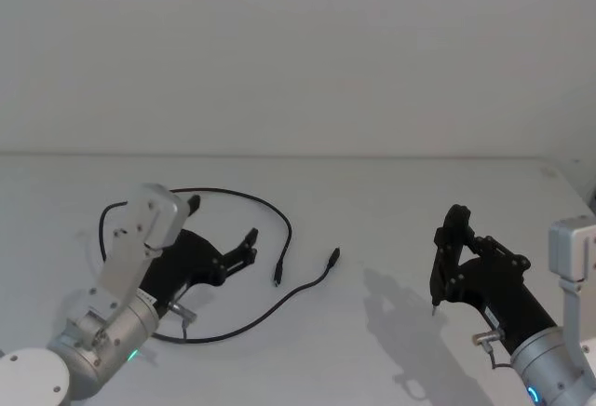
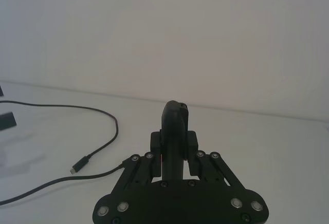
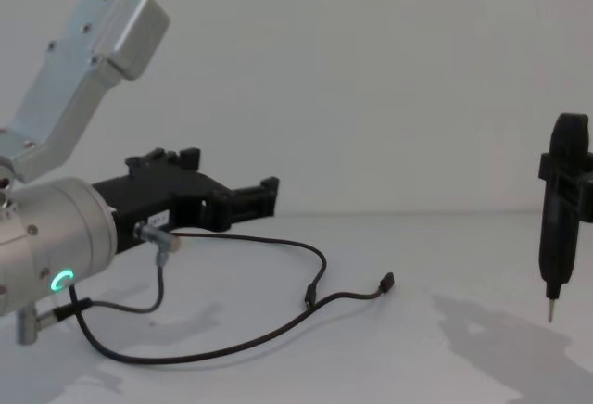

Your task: Pick up the data cable with the one hand.

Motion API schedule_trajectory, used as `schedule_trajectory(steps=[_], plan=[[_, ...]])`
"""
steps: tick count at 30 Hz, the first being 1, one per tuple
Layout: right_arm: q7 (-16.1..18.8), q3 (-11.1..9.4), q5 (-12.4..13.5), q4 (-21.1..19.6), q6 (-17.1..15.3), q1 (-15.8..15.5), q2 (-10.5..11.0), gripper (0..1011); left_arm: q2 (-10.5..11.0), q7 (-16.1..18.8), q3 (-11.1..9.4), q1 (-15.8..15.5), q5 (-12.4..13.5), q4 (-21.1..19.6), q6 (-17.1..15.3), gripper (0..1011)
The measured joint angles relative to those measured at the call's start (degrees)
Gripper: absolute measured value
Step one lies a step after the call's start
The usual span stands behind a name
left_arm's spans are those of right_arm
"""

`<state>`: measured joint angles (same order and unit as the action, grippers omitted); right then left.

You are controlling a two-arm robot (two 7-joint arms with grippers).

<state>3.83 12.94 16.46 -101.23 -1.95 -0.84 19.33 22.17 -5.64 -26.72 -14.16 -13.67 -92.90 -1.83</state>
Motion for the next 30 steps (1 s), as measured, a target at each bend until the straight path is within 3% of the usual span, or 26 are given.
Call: schedule_trajectory(steps=[11, 21, 30], plan=[[0.0, 0.0, 0.0, 0.0, 0.0, 0.0, 0.0, 279, 0.5, -6.6, -2.0, -0.9, -2.5, 0.6, -4.2, 1001], [0.0, 0.0, 0.0, 0.0, 0.0, 0.0, 0.0, 279, 0.2, -13.4, -5.5, -3.3, -4.0, 2.9, -10.9, 1001], [0.0, 0.0, 0.0, 0.0, 0.0, 0.0, 0.0, 279, -0.9, -16.2, -7.4, -6.0, -3.8, 5.8, -15.0, 1001]])
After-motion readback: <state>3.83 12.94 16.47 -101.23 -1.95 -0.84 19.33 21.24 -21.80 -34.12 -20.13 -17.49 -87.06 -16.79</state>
